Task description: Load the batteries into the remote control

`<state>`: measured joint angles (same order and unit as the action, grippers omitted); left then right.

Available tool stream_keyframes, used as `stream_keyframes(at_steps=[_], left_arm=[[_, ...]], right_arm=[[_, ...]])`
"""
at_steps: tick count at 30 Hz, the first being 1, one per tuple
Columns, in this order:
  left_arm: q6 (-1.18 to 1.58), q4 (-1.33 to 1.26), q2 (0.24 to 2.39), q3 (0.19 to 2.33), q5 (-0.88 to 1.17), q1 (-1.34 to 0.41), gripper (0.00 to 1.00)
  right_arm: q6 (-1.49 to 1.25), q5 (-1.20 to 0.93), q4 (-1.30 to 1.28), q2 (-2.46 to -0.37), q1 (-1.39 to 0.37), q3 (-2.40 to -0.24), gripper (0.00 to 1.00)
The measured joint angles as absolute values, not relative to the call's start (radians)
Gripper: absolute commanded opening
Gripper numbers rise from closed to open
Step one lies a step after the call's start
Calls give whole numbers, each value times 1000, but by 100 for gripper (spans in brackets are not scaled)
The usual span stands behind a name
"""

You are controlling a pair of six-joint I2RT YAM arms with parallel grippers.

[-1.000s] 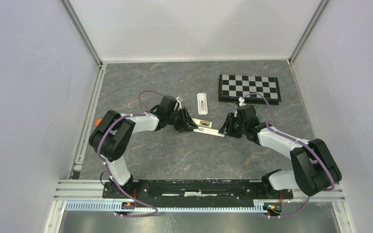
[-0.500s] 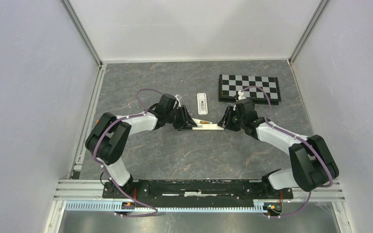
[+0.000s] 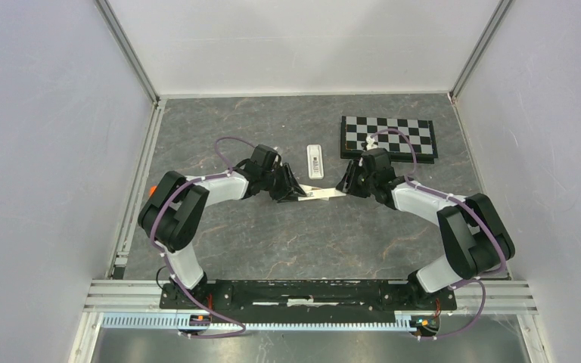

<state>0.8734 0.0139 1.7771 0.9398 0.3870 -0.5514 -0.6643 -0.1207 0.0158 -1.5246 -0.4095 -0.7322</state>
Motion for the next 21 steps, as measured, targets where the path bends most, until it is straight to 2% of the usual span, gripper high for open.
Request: stream_keyframes(at_steps=[6,13,21], left_arm=[[873,20,1777,941,339,-552,44],[873,28,1775,948,306,-551,47],[875,35,1773,956,293,-551,46]], right_arm=[[-657,-140,46,-1535,-410,-735,43],[-650,-157,47,-1538,-413,-737,50],[-640,-166,39,-1551,-419,-764,49]])
